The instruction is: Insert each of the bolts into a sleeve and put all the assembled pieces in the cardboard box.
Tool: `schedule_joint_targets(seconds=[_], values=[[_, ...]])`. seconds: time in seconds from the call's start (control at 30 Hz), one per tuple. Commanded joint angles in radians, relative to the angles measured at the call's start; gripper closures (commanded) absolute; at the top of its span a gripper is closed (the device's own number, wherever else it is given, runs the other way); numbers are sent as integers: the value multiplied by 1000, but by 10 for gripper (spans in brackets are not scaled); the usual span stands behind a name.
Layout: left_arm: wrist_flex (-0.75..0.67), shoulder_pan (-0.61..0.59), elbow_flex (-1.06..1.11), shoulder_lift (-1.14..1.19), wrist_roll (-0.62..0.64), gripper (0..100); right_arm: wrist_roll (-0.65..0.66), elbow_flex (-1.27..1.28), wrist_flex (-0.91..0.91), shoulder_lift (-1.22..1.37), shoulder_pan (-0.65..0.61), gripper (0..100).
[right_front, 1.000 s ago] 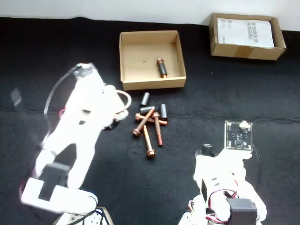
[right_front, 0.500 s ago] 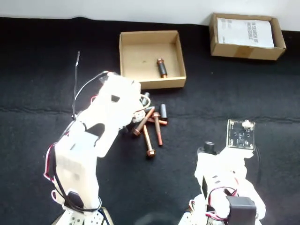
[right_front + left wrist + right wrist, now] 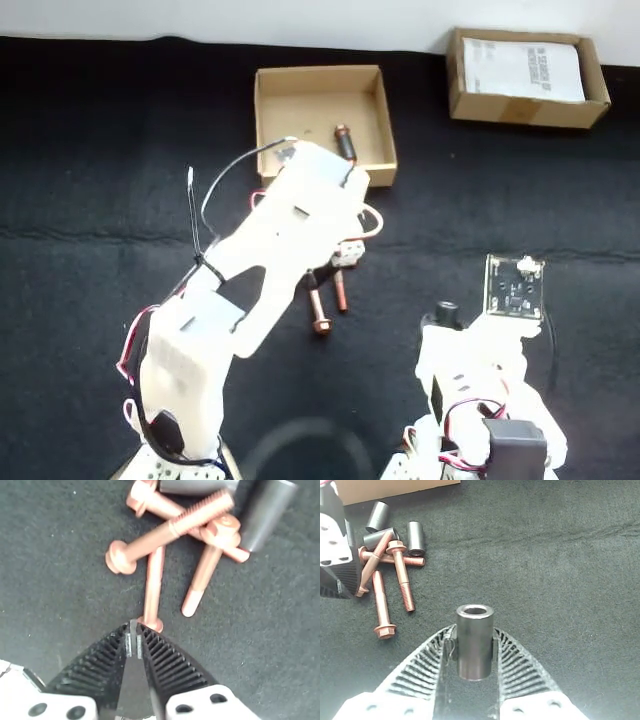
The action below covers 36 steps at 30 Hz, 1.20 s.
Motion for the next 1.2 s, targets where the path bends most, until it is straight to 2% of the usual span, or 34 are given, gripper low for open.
schedule_joint_targets(seconds=[0.0, 0.27, 0.4, 0.53, 0.7, 0.83, 0.97, 1.17], values=[[-48, 1, 8, 28, 8, 990, 0, -4, -16, -10, 10, 992], [-218, -102, 53, 249, 8, 990, 0, -5, -16, -10, 10, 992], [-216, -160, -13, 262, 6, 990, 0, -5, -16, -10, 10, 992], [-241, -268, -120, 271, 6, 990, 0, -7, -16, -10, 10, 992], [-416, -427, -189, 271, 6, 990, 0, -8, -16, -10, 8, 992], [-532, -509, -191, 269, 5, 990, 0, -7, -16, -10, 5, 992], [-505, -516, -191, 259, 2, 990, 0, -5, -16, -10, 5, 992], [-209, -456, -254, 199, -20, 988, 0, -5, -18, -8, 5, 992]])
